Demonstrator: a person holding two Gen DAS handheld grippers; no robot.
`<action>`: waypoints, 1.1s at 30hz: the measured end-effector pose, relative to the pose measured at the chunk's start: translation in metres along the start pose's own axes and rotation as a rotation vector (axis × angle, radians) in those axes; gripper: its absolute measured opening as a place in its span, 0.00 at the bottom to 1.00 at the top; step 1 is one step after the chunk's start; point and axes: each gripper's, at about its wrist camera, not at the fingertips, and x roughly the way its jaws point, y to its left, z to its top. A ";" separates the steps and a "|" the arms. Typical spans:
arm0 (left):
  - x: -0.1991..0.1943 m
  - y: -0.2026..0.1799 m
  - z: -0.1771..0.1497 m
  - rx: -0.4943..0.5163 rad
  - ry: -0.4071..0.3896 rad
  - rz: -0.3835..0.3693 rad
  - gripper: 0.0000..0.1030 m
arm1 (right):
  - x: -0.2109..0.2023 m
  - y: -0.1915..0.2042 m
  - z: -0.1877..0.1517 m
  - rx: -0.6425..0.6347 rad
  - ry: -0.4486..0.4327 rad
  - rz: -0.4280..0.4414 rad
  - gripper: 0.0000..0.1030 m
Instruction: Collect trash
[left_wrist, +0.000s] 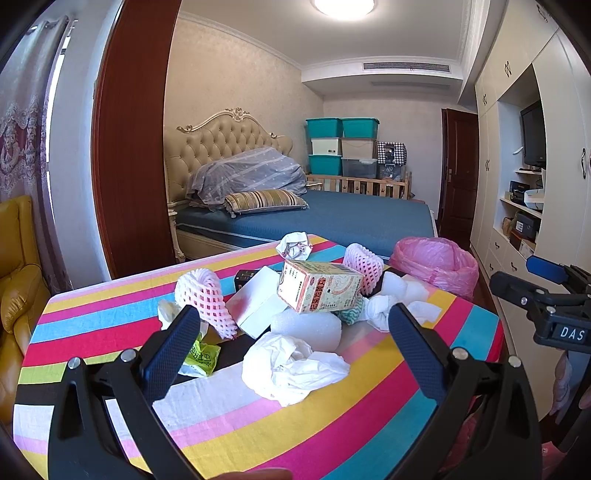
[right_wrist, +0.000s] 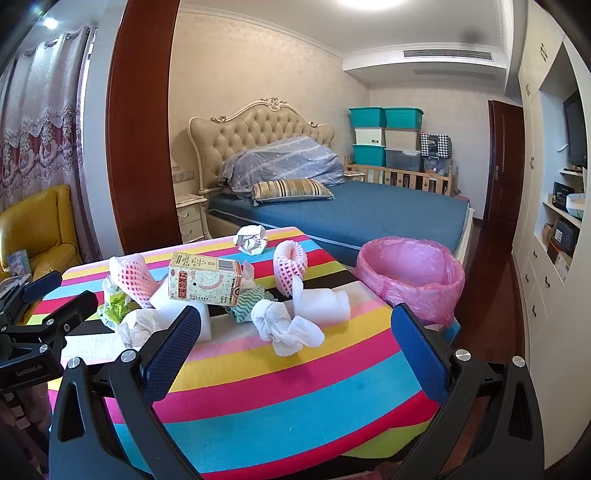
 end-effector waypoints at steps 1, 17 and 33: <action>0.000 0.000 0.000 0.001 0.001 0.001 0.96 | 0.001 0.001 0.000 0.003 0.002 0.001 0.93; 0.002 -0.003 -0.001 0.005 0.006 0.004 0.96 | 0.001 -0.005 -0.001 0.021 0.013 0.003 0.93; 0.004 -0.004 -0.003 0.006 0.010 0.003 0.96 | 0.002 -0.003 -0.003 0.025 0.022 0.008 0.93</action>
